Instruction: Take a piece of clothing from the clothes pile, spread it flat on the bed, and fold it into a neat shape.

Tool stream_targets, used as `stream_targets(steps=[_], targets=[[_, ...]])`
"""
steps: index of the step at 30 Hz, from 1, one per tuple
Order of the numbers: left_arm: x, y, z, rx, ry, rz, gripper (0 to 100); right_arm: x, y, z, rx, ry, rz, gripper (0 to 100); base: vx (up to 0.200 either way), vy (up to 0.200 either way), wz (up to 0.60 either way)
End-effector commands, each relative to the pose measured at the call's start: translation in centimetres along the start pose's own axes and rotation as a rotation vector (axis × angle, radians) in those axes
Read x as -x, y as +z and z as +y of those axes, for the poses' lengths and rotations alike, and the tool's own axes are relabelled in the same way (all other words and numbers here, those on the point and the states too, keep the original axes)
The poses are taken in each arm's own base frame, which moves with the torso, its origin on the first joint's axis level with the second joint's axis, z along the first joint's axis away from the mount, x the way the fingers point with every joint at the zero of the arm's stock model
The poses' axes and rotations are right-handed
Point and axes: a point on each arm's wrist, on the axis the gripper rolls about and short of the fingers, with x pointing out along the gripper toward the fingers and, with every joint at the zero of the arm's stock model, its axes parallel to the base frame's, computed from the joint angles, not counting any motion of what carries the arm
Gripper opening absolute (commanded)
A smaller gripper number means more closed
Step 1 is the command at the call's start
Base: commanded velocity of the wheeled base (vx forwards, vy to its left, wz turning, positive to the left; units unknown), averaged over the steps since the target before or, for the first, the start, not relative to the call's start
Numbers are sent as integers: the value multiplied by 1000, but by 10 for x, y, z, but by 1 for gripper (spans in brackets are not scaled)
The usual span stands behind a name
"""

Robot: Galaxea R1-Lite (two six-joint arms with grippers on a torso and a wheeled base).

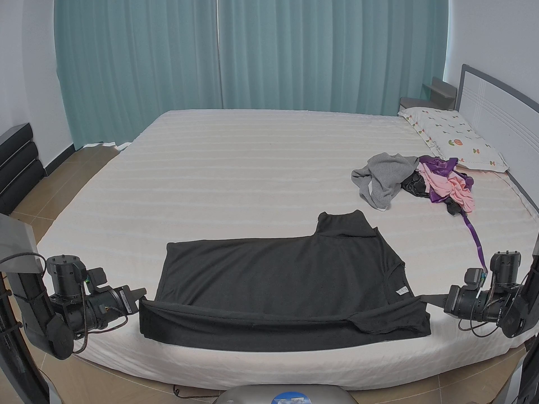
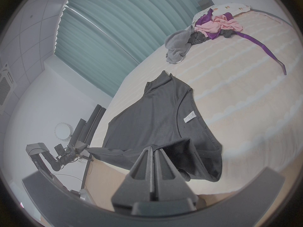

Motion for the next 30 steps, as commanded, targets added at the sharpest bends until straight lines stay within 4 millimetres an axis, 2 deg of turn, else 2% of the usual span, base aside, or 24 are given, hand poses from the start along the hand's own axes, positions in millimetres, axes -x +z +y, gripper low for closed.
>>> stream_targets(steps=[1, 7, 18, 23, 30], targets=[[15, 1, -6, -6, -7, -22, 0, 13, -1, 6, 13, 16, -26, 0, 0, 0, 0], [25, -5, -7, 1, 2, -3, 0, 27, -5, 16, 28, 30, -45, 0, 0, 0, 0], [42, -9, -12, 27, -2, -12, 0, 43, -12, 20, 22, 22, -64, 0, 0, 0, 0], [44, -9, -13, 47, 1, -12, 0, 45, -12, 21, 23, 20, -68, 0, 0, 0, 0], [56, -13, -17, 56, 8, 43, 0, 50, -15, 24, 19, 9, -48, 0, 0, 0, 0]])
